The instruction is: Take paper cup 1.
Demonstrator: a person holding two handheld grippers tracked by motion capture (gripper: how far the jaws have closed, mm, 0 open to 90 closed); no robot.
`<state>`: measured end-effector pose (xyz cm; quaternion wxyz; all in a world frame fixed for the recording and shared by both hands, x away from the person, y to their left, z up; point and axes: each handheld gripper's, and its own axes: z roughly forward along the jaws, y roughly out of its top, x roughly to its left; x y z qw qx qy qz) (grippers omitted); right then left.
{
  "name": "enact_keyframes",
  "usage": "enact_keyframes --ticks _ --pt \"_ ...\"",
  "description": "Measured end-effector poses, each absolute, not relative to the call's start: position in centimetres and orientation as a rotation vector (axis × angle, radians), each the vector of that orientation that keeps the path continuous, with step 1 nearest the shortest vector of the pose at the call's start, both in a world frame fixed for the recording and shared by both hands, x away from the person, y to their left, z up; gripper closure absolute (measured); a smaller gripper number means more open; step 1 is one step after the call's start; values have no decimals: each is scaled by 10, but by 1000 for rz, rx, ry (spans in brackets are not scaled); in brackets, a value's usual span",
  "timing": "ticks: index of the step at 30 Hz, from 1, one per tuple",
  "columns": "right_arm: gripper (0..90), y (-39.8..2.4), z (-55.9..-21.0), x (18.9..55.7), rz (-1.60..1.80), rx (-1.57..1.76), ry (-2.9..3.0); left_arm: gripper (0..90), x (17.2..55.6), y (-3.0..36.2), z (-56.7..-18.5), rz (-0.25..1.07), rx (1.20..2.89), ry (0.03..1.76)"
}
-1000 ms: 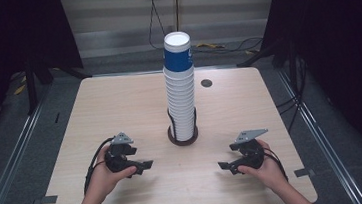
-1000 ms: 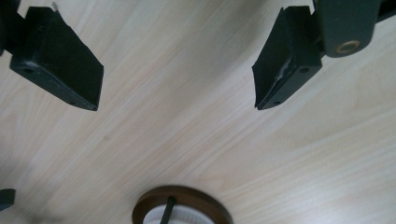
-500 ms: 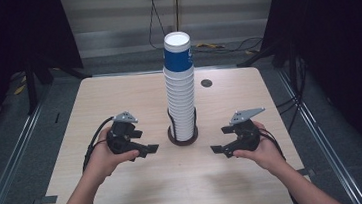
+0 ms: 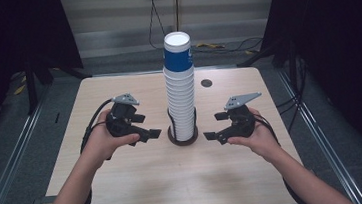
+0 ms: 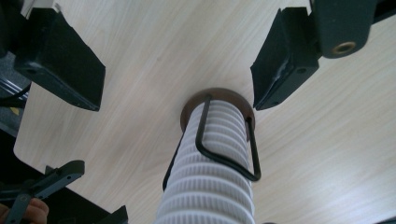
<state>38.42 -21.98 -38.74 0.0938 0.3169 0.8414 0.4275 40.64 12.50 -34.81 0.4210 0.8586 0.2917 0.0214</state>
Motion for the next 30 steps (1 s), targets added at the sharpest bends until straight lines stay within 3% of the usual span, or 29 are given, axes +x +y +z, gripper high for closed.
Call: enact_keyframes --ticks 30 --pt "138 -195 -335 417 1268 842 2464 175 434 95 -279 140 2163 679"
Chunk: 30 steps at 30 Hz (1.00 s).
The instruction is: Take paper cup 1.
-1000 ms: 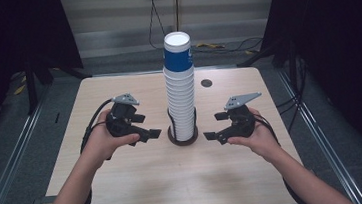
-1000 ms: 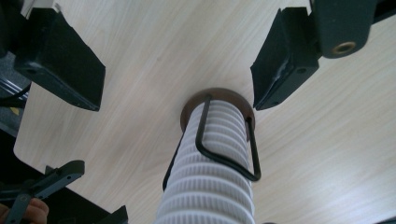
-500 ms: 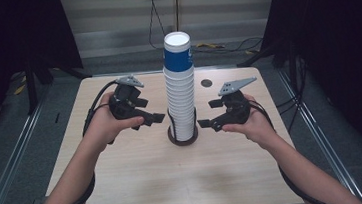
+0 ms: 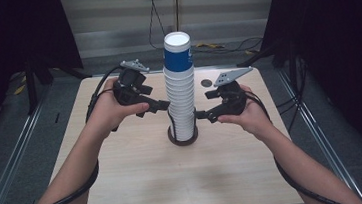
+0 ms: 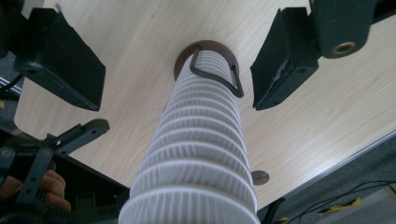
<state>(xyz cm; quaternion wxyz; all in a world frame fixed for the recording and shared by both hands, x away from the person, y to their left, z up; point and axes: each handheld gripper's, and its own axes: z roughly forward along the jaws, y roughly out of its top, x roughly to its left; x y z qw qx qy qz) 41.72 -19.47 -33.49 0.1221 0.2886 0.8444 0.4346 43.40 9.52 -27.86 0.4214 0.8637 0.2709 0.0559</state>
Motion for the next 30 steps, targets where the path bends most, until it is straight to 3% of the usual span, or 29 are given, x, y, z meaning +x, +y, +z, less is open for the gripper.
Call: enact_keyframes --ticks 30 --pt "137 -169 -309 434 1320 808 2441 166 458 65 -239 176 2123 634"
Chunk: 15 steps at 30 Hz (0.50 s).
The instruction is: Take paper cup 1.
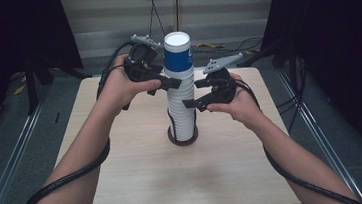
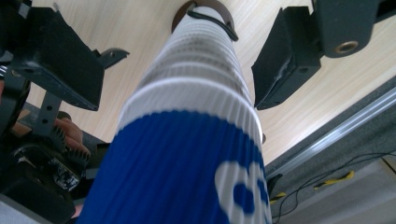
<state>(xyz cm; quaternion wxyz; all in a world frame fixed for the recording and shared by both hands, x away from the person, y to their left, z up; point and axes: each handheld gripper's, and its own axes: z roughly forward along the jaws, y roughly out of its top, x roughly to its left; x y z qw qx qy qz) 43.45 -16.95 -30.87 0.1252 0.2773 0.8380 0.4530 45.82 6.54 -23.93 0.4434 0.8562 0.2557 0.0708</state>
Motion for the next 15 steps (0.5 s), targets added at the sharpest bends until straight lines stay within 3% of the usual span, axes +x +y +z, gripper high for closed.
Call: enact_keyframes --ticks 15 --pt "133 -164 -296 441 1355 810 2394 153 469 57 -235 196 2025 658"
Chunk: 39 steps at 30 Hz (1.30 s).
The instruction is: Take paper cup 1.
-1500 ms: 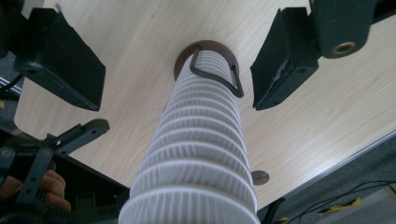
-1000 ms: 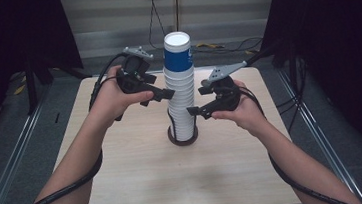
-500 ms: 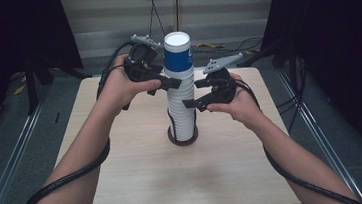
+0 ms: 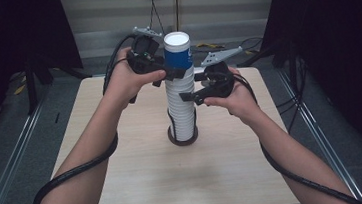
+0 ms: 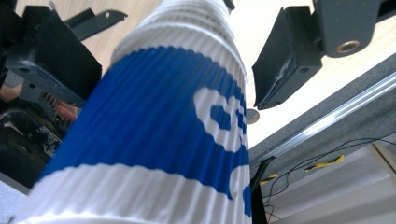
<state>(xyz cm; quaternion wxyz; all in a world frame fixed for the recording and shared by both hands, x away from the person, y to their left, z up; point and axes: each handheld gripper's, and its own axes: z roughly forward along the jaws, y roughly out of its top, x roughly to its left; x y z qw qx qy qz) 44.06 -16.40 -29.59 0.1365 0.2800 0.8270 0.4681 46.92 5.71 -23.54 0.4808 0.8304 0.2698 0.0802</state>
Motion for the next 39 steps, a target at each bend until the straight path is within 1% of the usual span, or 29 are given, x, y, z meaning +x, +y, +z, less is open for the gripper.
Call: enact_keyframes --ticks 10,16,28,29,39 --pt "130 -162 -290 445 1457 860 2328 144 473 50 -241 204 2013 647" --pt "127 -157 -286 447 1455 882 2300 142 473 47 -243 209 2015 641" --pt "133 -155 -289 446 1472 904 2263 165 473 45 -237 233 2054 631" --pt "135 -155 -290 446 1477 909 2253 183 472 45 -235 237 2058 630" --pt "140 -156 -290 445 1479 897 2249 185 473 44 -232 228 2069 658"
